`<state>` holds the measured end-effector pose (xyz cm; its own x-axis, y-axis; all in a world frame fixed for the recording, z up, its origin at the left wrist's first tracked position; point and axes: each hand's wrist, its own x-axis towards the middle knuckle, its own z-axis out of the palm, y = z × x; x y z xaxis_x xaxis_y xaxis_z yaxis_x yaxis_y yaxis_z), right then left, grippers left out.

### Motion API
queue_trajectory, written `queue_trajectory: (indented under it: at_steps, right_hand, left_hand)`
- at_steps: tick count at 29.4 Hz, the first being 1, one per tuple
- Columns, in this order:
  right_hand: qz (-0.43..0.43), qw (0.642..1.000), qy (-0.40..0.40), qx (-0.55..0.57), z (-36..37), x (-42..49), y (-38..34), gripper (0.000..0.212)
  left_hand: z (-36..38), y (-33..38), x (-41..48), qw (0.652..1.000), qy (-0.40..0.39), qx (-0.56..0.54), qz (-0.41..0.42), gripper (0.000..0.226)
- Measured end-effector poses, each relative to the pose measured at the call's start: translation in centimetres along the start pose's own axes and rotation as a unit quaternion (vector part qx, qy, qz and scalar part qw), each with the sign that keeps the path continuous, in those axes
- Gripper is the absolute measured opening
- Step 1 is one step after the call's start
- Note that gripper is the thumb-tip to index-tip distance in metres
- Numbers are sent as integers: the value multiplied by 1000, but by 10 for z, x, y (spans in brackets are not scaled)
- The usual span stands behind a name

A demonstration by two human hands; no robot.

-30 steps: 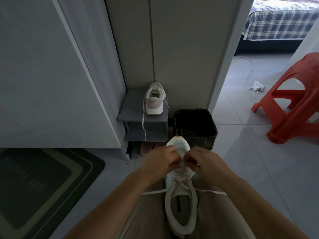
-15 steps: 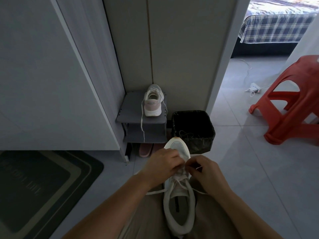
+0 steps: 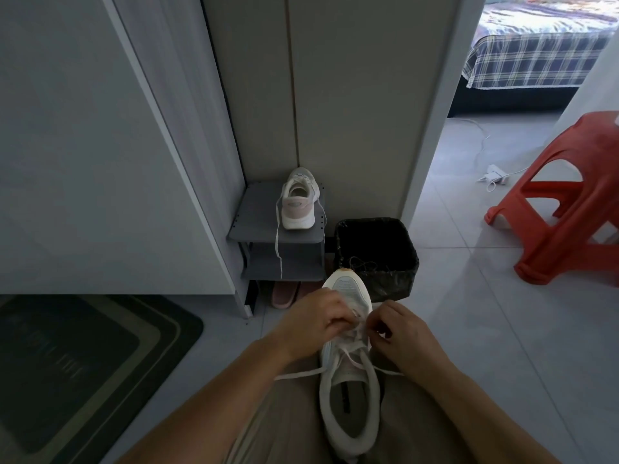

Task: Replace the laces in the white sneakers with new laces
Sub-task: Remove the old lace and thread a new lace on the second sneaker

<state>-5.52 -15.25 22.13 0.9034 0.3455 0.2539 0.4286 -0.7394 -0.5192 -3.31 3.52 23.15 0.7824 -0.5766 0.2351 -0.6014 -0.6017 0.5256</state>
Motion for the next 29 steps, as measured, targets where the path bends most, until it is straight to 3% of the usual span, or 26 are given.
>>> queue_trajectory:
  at_steps: [3,5,9,12,16,19,21,23,26,29]
  right_hand:
    - [44,998,-26,44,-2,-5,2,4]
    - [27,996,-43,78,-4,-7,-1,8]
    - [-16,995,-81,52,-6,-4,-5,9]
    - [-51,995,-81,1,-6,2,-8,12]
    - [39,996,-78,30,-3,0,-9,7]
    - [97,989,-50,97,-2,-5,-12,6]
    - [97,987,-50,115,-2,-6,-11,8]
    - [84,986,-64,128,-5,-6,-10,10]
    - [46,987,-92,126,-9,-3,-8,16]
    - [26,988,-121,90,-14,0,-10,10]
  left_hand:
    - [-11,-9,-21,983,65,-116,-124,10]
    - [-12,-10,-34,973,81,-149,-156,20]
    - [-2,-2,-38,981,39,-137,-130,7]
    - [2,-2,-31,992,17,-81,-90,17]
    - [-1,-3,-27,996,8,-44,-72,18]
    - [6,2,-31,985,60,-99,-127,14]
    - [13,4,-34,968,102,-161,-163,11]
    - [13,3,-36,969,93,-169,-155,11]
    - [4,2,-32,988,36,-107,-103,18]
    - [1,4,-28,994,52,-46,-82,17]
